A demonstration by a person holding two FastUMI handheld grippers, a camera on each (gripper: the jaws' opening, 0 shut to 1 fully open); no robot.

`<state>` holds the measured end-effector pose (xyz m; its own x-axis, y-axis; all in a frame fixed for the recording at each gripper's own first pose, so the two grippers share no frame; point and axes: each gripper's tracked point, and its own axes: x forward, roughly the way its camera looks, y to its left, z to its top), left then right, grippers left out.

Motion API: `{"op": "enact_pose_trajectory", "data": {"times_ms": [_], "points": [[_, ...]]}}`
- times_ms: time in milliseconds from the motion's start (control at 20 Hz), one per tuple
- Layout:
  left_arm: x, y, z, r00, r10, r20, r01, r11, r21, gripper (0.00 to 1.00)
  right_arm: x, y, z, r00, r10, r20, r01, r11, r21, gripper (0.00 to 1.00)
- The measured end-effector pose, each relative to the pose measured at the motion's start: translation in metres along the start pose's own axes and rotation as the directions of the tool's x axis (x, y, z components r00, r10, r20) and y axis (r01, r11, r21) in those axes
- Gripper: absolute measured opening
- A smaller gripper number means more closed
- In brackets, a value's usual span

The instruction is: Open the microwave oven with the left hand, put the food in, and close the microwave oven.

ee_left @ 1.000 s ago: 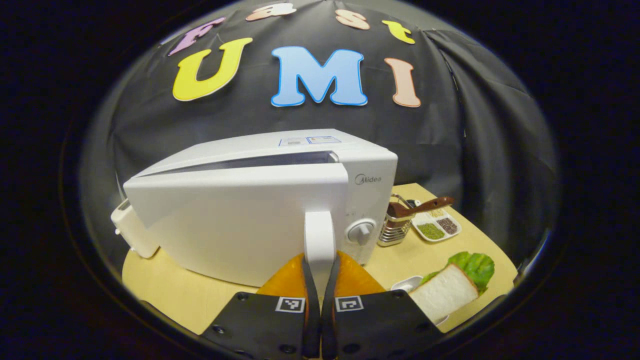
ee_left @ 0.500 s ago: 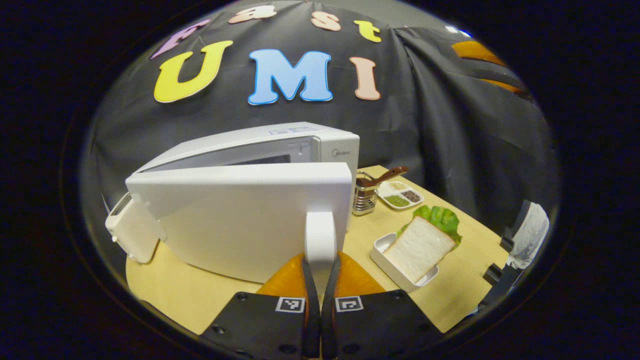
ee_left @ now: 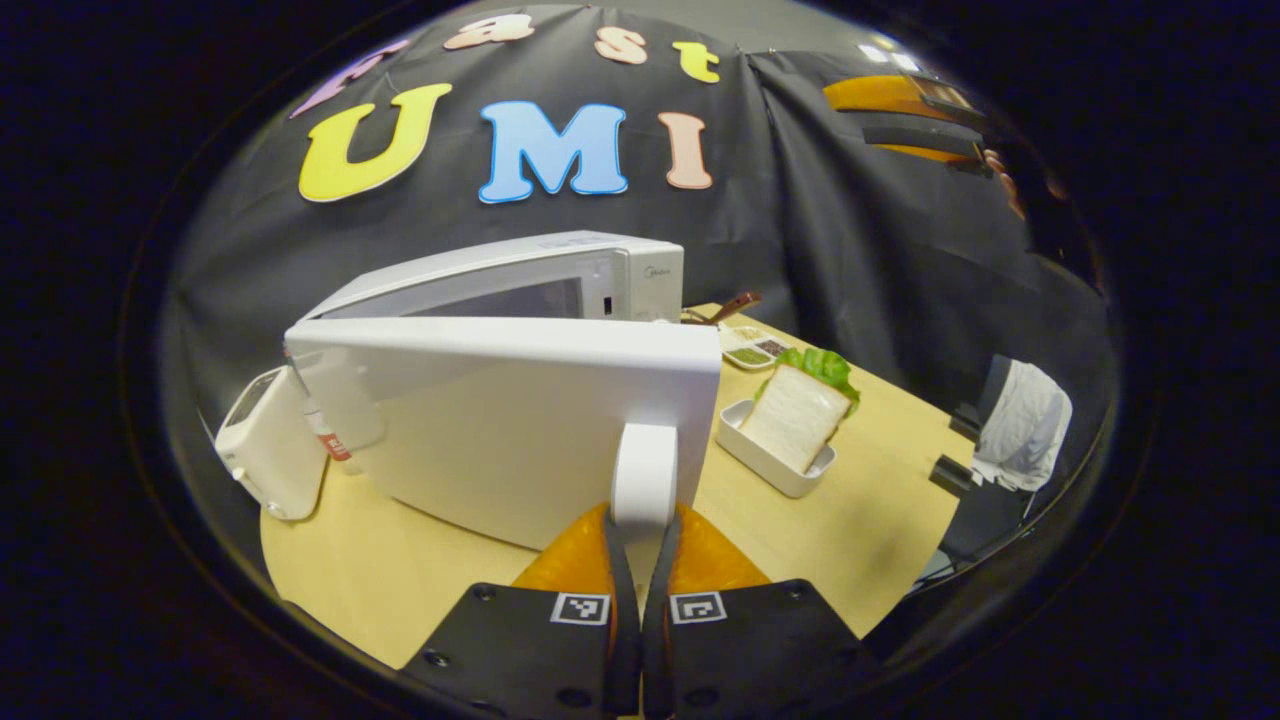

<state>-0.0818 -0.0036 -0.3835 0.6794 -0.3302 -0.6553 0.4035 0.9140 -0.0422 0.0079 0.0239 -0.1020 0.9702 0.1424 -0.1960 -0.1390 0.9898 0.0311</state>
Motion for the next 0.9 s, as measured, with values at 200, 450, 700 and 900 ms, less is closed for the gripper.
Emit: {"op": "enact_pose_trajectory", "data": {"times_ms": [200, 450, 700, 900], "points": [[-0.047, 0.024, -0.031, 0.999, -0.029, -0.037, 0.029, 0.999, 0.022, 0.08, -0.004, 0.018, -0.007, 1.0, 0.023, -0.008, -0.023, 1.0, -0.012, 0.98], [-0.092, 0.059, -0.056, 0.999, 0.022, -0.035, -0.021, 1.0, 0.009, 0.08, -0.002, 0.032, -0.015, 0.999, 0.039, -0.036, -0.04, 0.999, -0.001, 0.98], [-0.124, 0.098, -0.079, 0.995, 0.096, -0.038, -0.096, 0.995, -0.008, 0.07, 0.006, 0.039, -0.029, 0.995, 0.051, -0.084, -0.051, 0.999, 0.003, 0.98], [-0.155, 0.143, -0.099, 0.983, 0.177, -0.046, -0.179, 0.983, -0.043, 0.07, 0.012, 0.037, -0.035, 0.992, 0.039, -0.123, -0.037, 0.999, 0.016, 0.98]]}}
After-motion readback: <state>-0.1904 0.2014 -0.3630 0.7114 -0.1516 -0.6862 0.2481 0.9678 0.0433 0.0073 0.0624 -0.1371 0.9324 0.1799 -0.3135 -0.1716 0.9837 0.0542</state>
